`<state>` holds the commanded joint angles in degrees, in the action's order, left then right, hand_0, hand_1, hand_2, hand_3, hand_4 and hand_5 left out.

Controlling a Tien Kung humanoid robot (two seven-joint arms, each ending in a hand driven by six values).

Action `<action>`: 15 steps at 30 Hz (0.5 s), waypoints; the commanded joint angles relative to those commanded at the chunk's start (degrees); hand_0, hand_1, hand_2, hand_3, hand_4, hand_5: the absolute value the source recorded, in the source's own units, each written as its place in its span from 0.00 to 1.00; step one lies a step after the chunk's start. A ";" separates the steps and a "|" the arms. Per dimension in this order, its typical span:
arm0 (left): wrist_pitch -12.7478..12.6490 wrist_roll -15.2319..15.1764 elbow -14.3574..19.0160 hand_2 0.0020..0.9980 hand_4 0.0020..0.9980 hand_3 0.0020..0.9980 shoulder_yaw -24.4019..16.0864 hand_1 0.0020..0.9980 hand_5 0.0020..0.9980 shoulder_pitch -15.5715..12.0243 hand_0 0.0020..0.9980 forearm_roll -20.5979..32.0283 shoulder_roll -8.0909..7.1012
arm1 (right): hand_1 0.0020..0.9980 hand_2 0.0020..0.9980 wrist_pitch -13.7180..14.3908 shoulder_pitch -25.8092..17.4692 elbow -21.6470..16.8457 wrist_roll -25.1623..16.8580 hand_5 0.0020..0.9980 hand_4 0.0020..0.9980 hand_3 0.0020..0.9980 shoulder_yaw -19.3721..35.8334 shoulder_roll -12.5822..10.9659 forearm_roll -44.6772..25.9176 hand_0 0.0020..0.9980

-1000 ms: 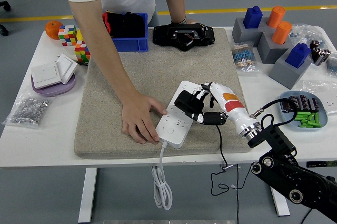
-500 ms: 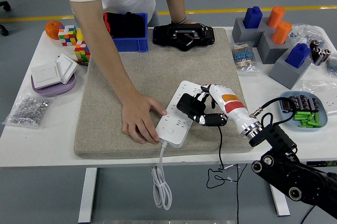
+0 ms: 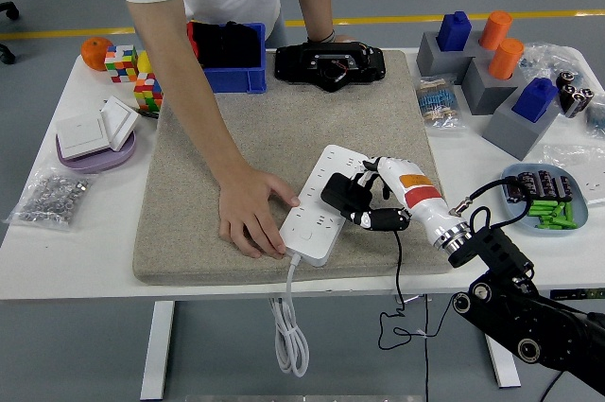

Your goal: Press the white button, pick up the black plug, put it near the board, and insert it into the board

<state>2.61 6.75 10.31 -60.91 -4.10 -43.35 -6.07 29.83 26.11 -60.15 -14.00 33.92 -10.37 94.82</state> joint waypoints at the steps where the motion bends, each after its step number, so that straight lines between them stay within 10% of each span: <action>1: 0.00 0.00 0.00 0.59 0.67 0.68 0.02 0.67 0.26 0.00 0.71 0.00 0.01 | 0.20 0.23 0.03 0.01 0.04 -0.03 0.00 0.68 0.42 0.02 0.01 0.05 0.22; 15: 0.02 0.02 0.00 0.59 0.67 0.68 -0.10 0.67 0.26 -0.13 0.71 0.02 0.19 | 0.20 0.23 1.16 0.09 0.04 0.75 0.00 0.68 0.42 -0.56 0.22 0.26 0.22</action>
<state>2.64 6.77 10.31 -61.01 -4.22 -43.33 -5.88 30.99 26.20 -60.12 -13.26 33.36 -10.16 95.08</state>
